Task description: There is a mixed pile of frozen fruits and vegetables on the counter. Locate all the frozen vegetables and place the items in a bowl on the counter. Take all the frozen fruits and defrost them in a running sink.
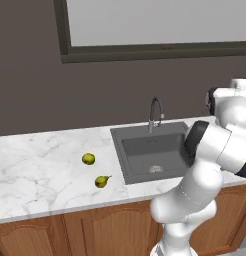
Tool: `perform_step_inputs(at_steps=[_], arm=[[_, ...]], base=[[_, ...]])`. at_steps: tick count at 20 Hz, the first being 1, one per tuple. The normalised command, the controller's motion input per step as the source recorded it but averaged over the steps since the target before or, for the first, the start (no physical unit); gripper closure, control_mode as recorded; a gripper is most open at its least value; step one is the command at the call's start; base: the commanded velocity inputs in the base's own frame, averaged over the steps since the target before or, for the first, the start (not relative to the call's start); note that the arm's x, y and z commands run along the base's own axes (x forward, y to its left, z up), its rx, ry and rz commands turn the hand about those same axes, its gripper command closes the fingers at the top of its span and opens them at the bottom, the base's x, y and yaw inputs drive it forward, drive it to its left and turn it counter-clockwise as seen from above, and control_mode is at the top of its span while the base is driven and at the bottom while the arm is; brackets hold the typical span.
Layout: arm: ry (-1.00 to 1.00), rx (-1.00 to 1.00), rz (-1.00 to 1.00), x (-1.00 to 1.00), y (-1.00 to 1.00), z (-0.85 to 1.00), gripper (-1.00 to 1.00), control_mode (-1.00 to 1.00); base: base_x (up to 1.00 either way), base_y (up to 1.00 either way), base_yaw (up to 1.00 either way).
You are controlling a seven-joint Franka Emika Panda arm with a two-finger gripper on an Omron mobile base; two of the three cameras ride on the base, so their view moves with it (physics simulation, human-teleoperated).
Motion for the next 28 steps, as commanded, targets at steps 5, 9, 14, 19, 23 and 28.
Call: perform_step_inputs(at_steps=[5,9,14,19,23,28], arm=[[-0.03,0.02,0.06,0.41,-0.36,-0.13,1.0,-1.0],[0.0,0.0,0.04,0.38,-0.44,-0.12,1.0,-1.0],[0.0,0.0,0.01,0.28,-0.43,-0.14,1.0,-1.0],[0.01,0.0,0.0,0.22,-0.39,-0.27,1.0,-1.0],[0.01,0.0,0.0,0.18,-0.23,-0.27,1.0,-1.0],[0.0,0.0,0.0,0.26,-0.1,-0.23,1.0,-1.0]], base=[[0.0,0.0,0.0],[0.0,0.0,0.0],[0.0,0.0,0.0],[0.0,0.0,0.0],[0.0,0.0,0.0],[0.0,0.0,0.0]])
